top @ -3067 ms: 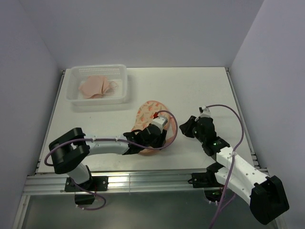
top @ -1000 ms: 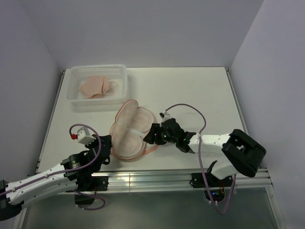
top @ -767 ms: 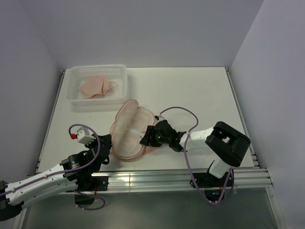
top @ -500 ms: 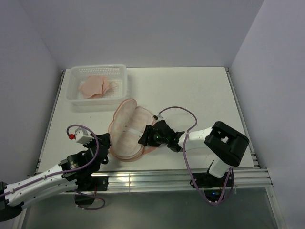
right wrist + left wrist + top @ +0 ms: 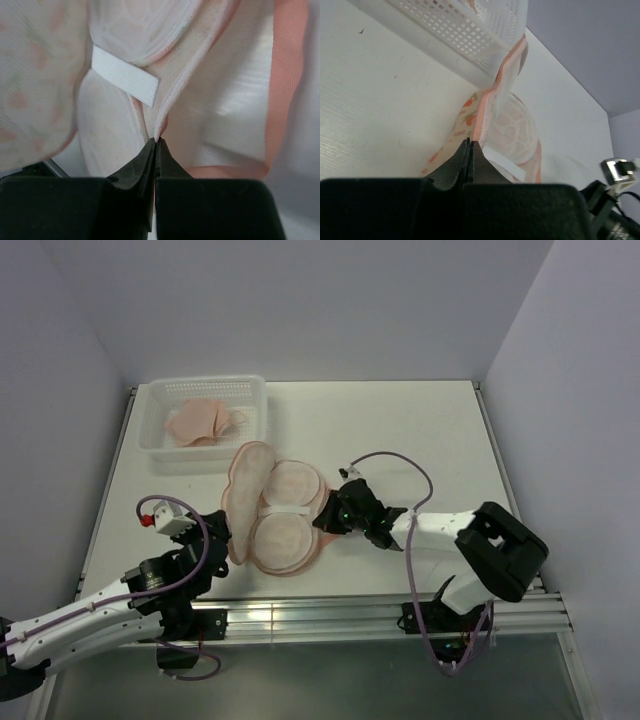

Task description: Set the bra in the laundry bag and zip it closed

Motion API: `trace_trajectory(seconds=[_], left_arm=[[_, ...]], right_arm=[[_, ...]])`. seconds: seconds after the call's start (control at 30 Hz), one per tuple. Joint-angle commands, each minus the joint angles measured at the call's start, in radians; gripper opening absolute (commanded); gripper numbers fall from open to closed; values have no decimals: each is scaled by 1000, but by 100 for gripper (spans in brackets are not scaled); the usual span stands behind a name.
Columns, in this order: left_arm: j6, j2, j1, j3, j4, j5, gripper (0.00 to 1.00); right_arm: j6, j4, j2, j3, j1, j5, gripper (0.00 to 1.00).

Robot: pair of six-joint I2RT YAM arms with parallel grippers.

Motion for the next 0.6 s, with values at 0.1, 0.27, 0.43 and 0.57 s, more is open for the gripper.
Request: trace_trajectory(seconds=[0.1,0.27,0.43,0.57], left_arm=[[-138,20,4,15,-185,-46,0],[-330,34,4,49,-383,-69,15],[-243,3,4,104,-402,-105,61],[8,-3,4,177,-293,-156,78]], right_arm=[[-235,-213,-148,11,-91,24,0],[-284,-242,-111,28,-117,-5,0],[-275,-202,-41,51,-118,-33,0],[-260,-164,-25,57,-117,-62,0]])
